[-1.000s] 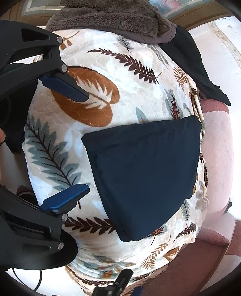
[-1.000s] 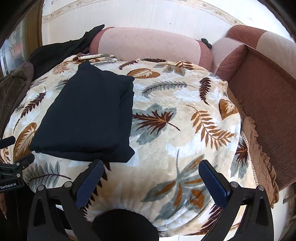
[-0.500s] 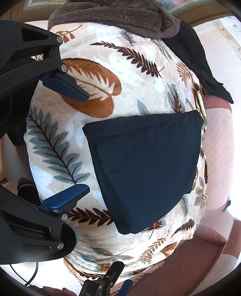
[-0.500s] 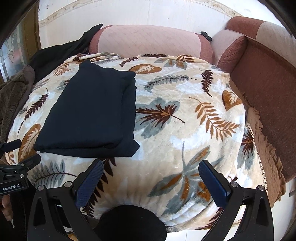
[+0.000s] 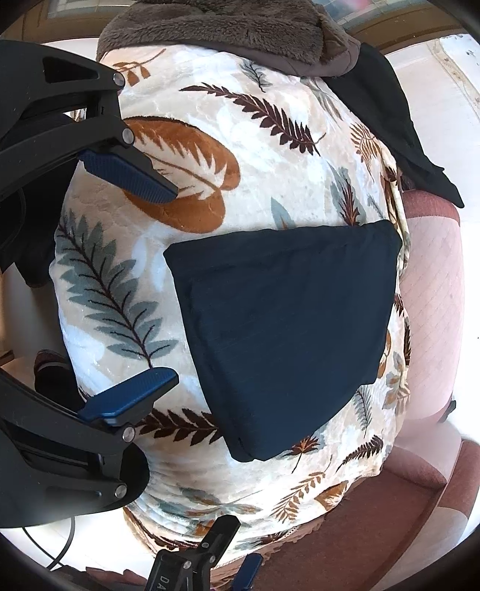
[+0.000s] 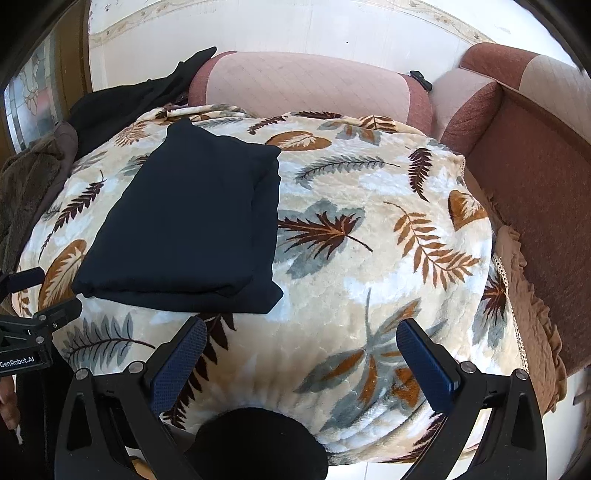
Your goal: Fold large clothes
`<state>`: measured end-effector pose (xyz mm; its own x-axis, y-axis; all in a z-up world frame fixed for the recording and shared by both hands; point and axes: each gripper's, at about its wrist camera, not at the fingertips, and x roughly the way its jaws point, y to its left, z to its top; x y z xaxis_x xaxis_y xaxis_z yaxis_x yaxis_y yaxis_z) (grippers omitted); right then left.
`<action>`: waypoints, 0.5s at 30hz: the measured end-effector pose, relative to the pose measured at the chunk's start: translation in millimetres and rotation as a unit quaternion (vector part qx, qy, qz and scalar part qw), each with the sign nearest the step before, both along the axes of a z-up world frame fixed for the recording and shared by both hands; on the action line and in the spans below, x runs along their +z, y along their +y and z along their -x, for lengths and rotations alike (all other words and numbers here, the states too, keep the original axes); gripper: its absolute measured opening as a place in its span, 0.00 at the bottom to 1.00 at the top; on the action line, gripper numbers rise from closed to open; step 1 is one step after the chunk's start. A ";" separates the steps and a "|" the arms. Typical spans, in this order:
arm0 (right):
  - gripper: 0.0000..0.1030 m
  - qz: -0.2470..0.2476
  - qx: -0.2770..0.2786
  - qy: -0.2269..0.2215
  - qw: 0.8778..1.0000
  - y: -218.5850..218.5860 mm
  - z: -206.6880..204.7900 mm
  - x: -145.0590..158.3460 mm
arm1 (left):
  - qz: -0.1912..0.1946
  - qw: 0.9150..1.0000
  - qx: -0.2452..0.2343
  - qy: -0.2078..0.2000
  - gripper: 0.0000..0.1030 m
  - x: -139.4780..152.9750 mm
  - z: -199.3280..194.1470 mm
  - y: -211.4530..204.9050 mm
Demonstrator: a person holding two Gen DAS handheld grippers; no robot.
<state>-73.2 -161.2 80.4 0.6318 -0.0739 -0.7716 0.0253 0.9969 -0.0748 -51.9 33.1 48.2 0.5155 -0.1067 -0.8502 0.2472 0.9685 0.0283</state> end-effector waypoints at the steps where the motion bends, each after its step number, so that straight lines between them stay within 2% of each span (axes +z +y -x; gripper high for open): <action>1: 1.00 0.002 0.001 -0.001 1.000 -0.1 0.0 0.5 | 0.000 1.000 0.000 0.000 0.89 0.2 0.0 -0.1; 15: 1.00 -0.009 -0.003 -0.010 1.000 -7.9 3.7 5.2 | -0.001 1.000 -0.009 -0.006 0.89 5.4 3.4 -5.6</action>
